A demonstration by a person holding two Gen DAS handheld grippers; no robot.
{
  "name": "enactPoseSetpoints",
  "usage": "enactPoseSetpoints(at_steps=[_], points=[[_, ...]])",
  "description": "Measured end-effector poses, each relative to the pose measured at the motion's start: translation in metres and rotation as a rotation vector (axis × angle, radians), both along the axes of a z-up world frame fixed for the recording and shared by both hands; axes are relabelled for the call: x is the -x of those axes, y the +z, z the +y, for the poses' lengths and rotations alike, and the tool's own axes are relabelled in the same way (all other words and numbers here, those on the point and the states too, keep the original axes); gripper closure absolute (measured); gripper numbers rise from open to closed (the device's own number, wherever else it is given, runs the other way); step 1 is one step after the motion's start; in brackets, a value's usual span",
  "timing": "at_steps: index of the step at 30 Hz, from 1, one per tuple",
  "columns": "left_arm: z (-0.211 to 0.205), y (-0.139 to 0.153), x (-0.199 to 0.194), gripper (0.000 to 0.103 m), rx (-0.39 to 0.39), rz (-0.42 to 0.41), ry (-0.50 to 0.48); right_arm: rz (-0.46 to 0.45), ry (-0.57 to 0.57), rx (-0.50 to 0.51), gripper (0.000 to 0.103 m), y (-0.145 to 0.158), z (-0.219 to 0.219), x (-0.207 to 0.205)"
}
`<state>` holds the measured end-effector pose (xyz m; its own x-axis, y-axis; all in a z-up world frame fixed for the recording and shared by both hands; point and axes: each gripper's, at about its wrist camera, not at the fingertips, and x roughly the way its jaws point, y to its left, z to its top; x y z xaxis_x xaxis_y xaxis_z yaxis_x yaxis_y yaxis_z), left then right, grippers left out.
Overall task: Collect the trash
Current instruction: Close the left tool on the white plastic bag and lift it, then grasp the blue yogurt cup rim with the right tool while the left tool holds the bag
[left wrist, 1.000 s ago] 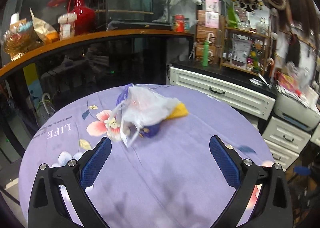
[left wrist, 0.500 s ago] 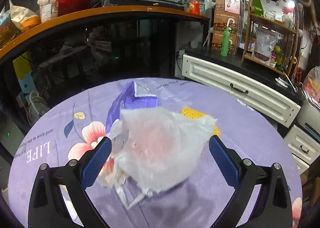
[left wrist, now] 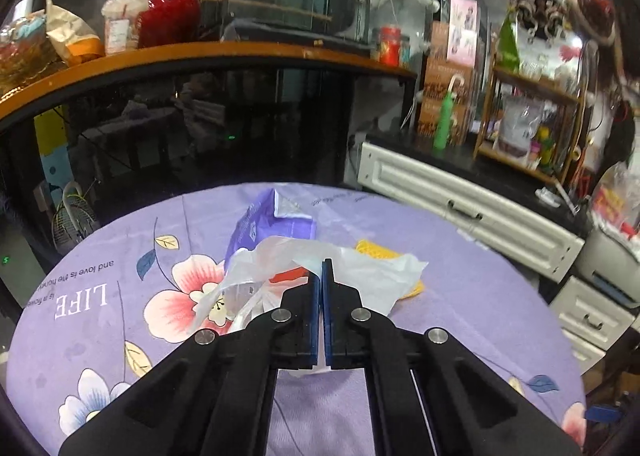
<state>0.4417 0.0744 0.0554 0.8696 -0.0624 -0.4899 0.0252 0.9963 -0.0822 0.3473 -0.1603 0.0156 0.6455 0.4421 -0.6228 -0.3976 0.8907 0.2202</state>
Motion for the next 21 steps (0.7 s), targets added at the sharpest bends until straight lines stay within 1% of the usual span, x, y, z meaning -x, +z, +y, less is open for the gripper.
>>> enactPoseSetpoints(at_steps=[3,6,9,11,13,16,21], points=[[0.007,0.014,0.018,0.101,0.032,-0.049,0.003,-0.004,0.003,-0.011,0.023,0.002,0.005,-0.006],[0.019,0.034,0.046,0.101,0.069,-0.124,0.014,-0.010,0.007,-0.015,0.023,0.002,0.010,-0.012],[0.031,0.051,0.073,0.101,0.093,-0.181,0.027,0.004,0.027,-0.034,0.023,0.002,0.022,-0.021],[0.038,0.058,0.092,0.101,0.093,-0.211,0.041,0.012,0.048,-0.037,0.023,0.002,0.034,-0.025],[0.042,0.060,0.105,0.101,0.086,-0.231,0.049,0.015,0.079,-0.033,0.023,0.002,0.048,-0.028],[0.048,0.061,0.125,0.101,0.053,-0.259,0.081,0.003,0.122,-0.016,0.023,0.005,0.080,-0.034],[0.063,0.058,0.143,0.101,0.062,-0.259,0.108,-0.016,0.209,0.008,0.023,0.012,0.129,-0.055]])
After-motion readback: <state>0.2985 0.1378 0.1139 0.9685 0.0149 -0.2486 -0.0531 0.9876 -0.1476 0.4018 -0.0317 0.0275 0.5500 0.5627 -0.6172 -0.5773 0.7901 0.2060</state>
